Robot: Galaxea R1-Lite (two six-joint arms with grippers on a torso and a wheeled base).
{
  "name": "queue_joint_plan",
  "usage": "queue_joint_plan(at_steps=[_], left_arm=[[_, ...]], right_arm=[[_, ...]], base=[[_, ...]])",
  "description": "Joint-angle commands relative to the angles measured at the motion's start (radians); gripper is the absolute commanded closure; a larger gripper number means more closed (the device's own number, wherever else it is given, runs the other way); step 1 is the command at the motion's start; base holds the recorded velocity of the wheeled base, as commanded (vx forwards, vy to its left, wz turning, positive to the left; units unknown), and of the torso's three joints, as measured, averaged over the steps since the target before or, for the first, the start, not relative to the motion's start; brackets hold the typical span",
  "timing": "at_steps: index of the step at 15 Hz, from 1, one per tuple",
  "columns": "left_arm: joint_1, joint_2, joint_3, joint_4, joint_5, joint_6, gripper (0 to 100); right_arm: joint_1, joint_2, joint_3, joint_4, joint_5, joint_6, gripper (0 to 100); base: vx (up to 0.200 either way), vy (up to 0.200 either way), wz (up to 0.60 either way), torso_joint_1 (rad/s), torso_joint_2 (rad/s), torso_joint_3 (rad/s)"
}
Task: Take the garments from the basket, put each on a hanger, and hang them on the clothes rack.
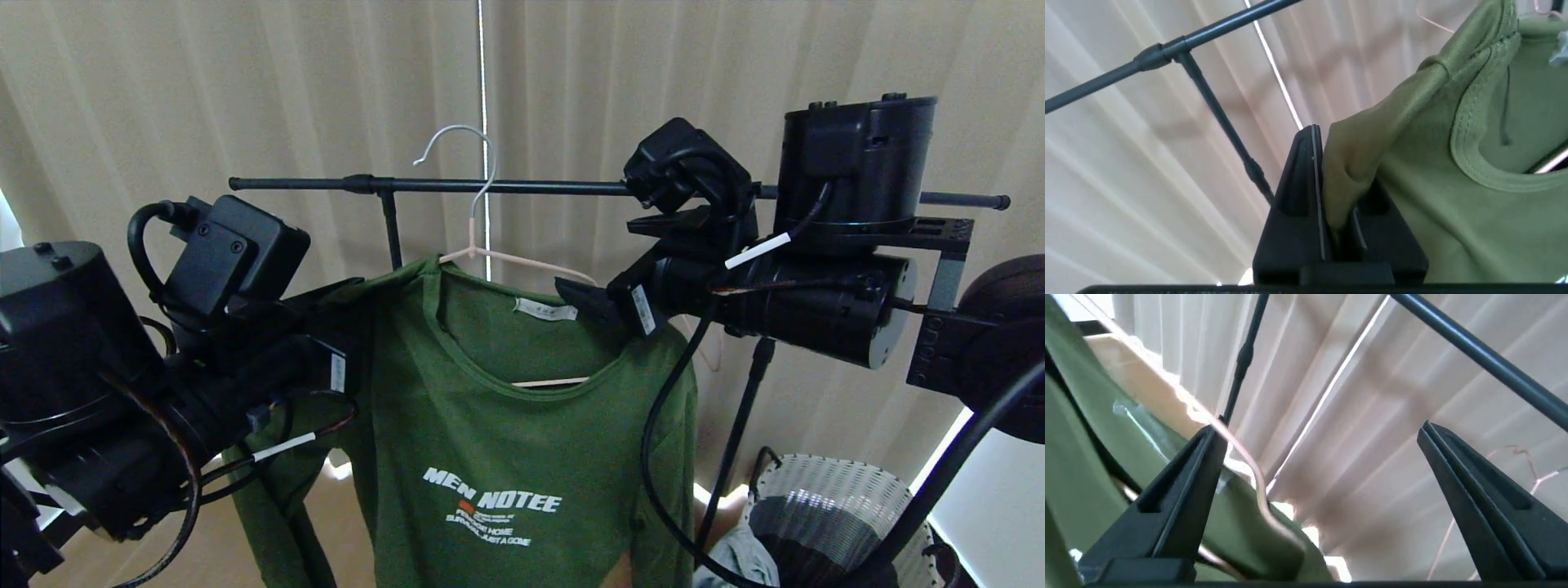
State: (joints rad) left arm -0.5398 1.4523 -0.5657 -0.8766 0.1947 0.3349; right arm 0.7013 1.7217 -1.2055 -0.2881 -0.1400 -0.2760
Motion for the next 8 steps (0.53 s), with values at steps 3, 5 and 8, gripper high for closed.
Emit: queue_joint_plan(at_steps=[3, 5, 8], left_arm=[[-0.039, -0.02, 0.001, 0.001, 0.0, 0.0, 100], [-0.039, -0.027, 0.001, 0.001, -0.001, 0.0, 100], [-0.039, -0.027, 0.01, 0.001, -0.011, 0.001, 100]], right_arm=[[0.001, 0.022, 0.001, -0.002, 0.0, 0.001, 0], [0.003, 0.024, 0.0, -0.002, 0.0, 0.0, 0], [0.003, 0.021, 0.006, -0.002, 0.0, -0.011, 100]], base=[[0.0, 0.0, 0.0, 0.0, 0.0, 0.0], [0.0, 0.0, 0.0, 0.0, 0.0, 0.0], [0.0, 0.0, 0.0, 0.0, 0.0, 0.0]])
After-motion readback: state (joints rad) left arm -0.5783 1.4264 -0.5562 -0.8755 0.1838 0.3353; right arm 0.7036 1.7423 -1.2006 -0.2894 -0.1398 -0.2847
